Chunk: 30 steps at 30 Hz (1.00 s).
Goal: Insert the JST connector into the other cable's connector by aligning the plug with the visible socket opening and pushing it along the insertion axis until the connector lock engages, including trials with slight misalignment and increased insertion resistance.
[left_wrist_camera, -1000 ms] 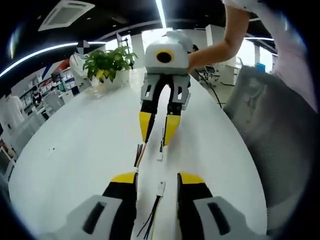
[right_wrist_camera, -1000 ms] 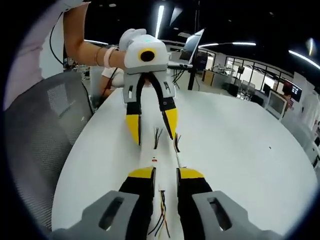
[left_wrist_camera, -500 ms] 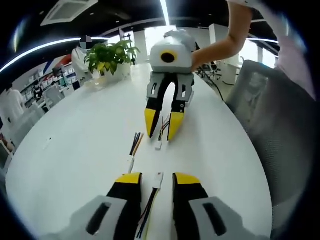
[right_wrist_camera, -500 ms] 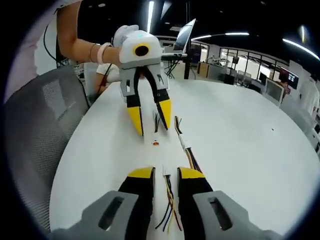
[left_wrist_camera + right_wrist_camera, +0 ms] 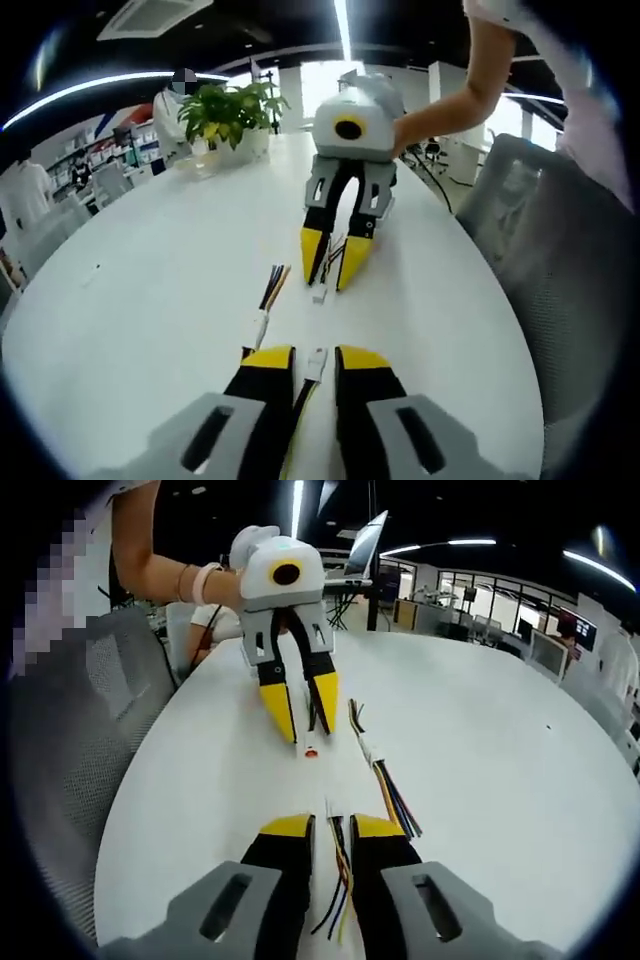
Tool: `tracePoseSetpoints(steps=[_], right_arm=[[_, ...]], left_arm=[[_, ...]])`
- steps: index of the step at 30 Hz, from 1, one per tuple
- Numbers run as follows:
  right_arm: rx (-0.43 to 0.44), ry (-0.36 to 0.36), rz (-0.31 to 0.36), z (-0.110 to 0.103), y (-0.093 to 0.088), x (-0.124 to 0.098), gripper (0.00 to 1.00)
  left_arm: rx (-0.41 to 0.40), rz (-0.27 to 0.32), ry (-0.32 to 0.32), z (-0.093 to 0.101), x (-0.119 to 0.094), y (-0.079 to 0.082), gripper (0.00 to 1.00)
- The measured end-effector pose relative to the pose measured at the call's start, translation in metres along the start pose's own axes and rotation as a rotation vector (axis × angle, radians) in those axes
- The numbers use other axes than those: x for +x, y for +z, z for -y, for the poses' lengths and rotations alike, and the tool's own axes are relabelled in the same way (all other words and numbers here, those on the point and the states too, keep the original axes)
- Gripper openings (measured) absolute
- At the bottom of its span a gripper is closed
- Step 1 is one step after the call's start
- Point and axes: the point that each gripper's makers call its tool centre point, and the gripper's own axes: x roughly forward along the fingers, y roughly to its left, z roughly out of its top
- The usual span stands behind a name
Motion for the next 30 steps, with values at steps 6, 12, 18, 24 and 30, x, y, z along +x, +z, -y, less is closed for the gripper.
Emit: tracePoseSetpoints(steps=[6, 12, 18, 24, 30], right_arm=[[0.007, -0.003, 0.007, 0.0013, -0.0001, 0.001, 0.11], [0.023, -0.001, 0.032, 0.0007, 0.0011, 0.002, 0.09], [0.014, -0.003, 0.037, 0.0013, 0.0015, 0.0019, 0.08], [0.015, -0.004, 0.048, 0.0015, 0.0026, 0.003, 0.07], [0.026, -0.008, 0.06, 0.003, 0.0031, 0.0037, 0.05]], left_arm=[[-0.01, 0.001, -0.005, 0.0017, 0.0018, -0.0029, 0.09], [-0.009, 0.008, -0.005, 0.002, 0.0052, -0.0055, 0.05], [0.003, 0.012, -0.011, 0.0042, 0.0057, -0.0056, 0.04], [-0.005, 0.024, -0.017, 0.0042, 0.0057, -0.0059, 0.03], [-0.023, 0.043, -0.017, 0.0038, 0.0057, -0.0059, 0.02]])
